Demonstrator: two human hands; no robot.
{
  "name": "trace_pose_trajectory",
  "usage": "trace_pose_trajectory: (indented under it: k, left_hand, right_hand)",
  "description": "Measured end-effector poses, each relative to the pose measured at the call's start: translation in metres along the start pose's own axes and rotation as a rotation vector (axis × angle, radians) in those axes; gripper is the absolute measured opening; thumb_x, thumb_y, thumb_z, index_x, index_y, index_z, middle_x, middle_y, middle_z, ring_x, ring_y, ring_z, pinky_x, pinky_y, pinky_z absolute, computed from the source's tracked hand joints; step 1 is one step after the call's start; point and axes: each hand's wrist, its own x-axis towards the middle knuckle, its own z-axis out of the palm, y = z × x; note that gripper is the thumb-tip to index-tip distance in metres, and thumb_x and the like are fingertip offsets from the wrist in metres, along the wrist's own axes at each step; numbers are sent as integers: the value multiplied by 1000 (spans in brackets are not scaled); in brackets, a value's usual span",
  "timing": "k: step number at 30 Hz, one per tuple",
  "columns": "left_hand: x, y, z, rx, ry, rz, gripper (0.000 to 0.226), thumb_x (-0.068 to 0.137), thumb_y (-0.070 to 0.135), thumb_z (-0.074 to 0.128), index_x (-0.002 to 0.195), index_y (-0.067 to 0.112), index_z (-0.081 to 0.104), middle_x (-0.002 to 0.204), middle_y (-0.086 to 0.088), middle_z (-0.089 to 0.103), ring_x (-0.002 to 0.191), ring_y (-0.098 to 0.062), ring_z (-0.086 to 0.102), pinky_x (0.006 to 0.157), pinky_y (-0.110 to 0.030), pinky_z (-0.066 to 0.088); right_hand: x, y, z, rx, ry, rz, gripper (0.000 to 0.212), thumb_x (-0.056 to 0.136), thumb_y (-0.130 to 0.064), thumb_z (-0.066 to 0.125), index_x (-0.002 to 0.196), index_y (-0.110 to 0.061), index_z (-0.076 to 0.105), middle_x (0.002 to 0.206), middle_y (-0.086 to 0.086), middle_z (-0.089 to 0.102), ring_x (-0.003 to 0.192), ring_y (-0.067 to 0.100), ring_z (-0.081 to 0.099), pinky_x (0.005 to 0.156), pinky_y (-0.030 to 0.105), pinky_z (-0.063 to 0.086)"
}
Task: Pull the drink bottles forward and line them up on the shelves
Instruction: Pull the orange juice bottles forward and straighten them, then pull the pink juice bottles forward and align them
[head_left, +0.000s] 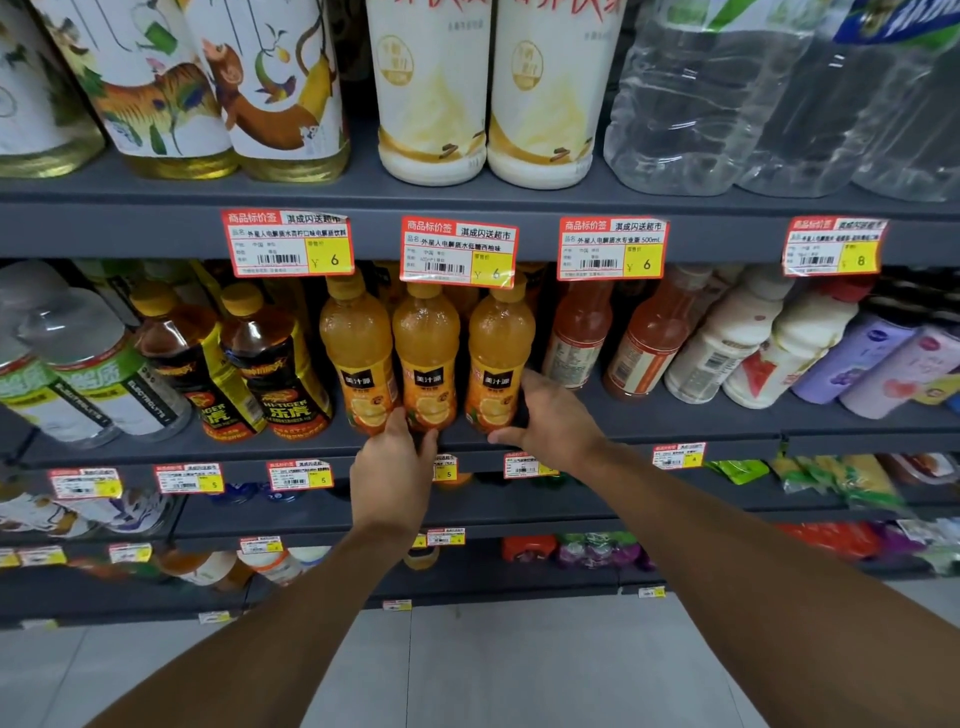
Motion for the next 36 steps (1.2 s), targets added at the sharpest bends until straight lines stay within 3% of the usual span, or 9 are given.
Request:
trace_pose_trajectory:
  k: [19, 24, 28, 32, 36]
  left_hand:
    - [-1, -1, -2, -14, -14, -25, 36, 99, 30, 60, 129, 9, 56, 85, -11, 70, 78, -31, 68, 69, -46, 57]
    - [-2, 2, -7, -4, -21, -44, 28, 100, 29, 61, 119, 9, 60, 80, -12, 69, 76, -31, 68, 68, -46, 57]
    - [-9, 9, -18, 48, -12, -16, 20, 100, 36, 57, 102, 16, 59, 71, -3, 66, 66, -25, 66, 58, -39, 55]
    - [-14, 23, -23, 108, -193, 106, 21, 101, 42, 51, 97, 24, 60, 79, 2, 68, 74, -22, 66, 65, -40, 54]
    - [-19, 43, -12, 0, -319, 203, 10, 99, 38, 54, 99, 30, 60, 80, 11, 67, 72, -11, 64, 67, -38, 54]
  right_hand:
    - [1, 0, 7, 1, 36, 21, 70, 76, -44, 85, 132, -26, 49, 130, -2, 62, 118, 21, 60, 99, 40, 50]
    - [1, 1, 7, -22, 33, 20, 72, 77, -45, 84, 135, -25, 46, 132, -1, 60, 119, 22, 59, 98, 39, 48]
    - [-14, -4, 1, 11, 30, 62, 89, 78, -47, 83, 148, -22, 35, 143, 4, 52, 128, 24, 52, 104, 42, 47]
    - [-39, 9, -15, 14, 132, 133, 66, 91, -39, 71, 146, -19, 41, 140, 2, 52, 123, 22, 56, 101, 40, 48]
    - [-50, 28, -32, 70, 270, 259, 47, 95, -36, 65, 136, -20, 48, 130, 2, 55, 110, 23, 62, 89, 35, 49]
